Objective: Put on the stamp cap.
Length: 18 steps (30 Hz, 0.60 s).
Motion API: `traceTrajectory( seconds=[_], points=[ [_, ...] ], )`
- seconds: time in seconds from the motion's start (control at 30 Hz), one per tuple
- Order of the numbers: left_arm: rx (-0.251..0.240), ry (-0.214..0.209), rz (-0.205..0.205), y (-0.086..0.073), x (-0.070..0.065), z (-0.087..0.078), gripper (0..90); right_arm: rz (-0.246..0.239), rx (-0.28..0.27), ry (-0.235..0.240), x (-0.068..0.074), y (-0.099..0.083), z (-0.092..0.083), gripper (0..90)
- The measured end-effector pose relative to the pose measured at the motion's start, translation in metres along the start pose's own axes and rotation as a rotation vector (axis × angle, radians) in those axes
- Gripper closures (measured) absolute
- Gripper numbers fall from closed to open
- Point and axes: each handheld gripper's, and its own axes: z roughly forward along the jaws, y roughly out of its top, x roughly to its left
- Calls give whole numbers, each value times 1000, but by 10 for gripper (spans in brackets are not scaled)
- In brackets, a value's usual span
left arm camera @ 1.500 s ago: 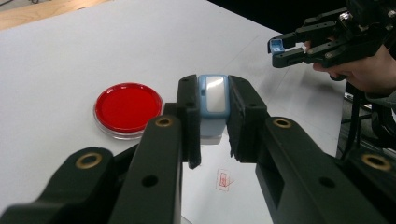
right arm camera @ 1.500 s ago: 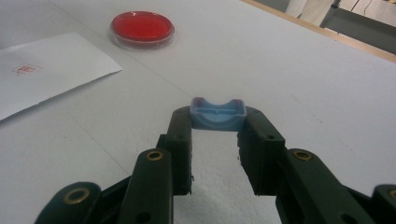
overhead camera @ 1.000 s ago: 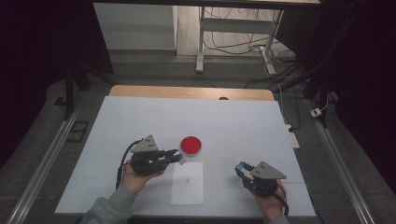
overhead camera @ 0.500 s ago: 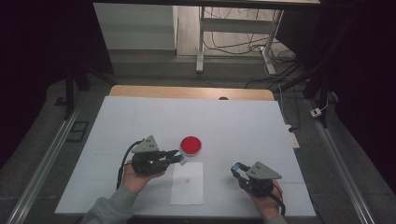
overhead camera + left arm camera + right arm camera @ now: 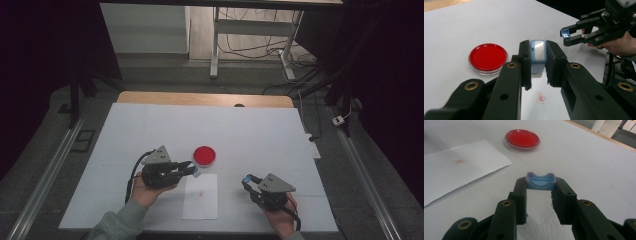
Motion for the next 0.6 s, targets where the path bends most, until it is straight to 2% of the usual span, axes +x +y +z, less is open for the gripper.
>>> traceTrajectory(
  seconds=[0.2, 0.6],
  points=[
    [1, 1, -4, 0, 0, 0, 758, 6, -8, 15, 3, 2, 3, 654],
    [-1, -3, -2, 0, -1, 1, 758, -13, -3, 23, 11, 6, 9, 654]
  ],
)
